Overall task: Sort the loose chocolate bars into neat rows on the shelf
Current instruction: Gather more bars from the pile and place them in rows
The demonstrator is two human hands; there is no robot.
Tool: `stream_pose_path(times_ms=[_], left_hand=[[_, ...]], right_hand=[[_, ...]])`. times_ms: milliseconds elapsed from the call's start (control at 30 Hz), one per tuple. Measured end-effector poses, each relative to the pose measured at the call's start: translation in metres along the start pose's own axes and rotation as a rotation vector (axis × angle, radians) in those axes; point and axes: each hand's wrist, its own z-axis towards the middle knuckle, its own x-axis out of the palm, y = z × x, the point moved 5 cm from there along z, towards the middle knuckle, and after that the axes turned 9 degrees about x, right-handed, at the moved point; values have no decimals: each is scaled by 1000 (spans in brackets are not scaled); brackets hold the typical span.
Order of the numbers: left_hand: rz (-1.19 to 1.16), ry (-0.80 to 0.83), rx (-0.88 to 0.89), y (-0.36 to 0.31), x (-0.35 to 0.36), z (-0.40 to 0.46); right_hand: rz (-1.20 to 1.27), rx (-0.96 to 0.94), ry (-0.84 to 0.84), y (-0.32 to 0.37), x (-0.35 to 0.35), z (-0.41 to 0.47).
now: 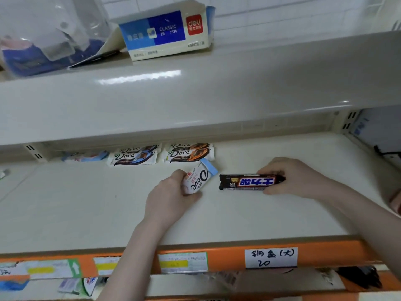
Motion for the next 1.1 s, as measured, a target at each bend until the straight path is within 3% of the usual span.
stream_pose_path(times_ms=[233,500,567,667,800,933,1100], left_hand=[[4,4,6,0,0,2],[4,-2,-10,6,-5,0],[2,-9,-14,7,-7,-2],[8,-7,-8,7,-8,-3],[-1,-2,0,5,-7,-3],[3,0,4,4,-6,-4],[11,4,34,0,-2,-6]], right_hand=[[-116,-6,-79,16,-8,13],[-444,91,52,27,-5,22],[-342,7,108,32,-3,29],[-186,-154,359,50,7,36],[-259,-195,483,57,16,46],[-395,-168,356,53,9,41],[-592,-84,15,29,-4,20]])
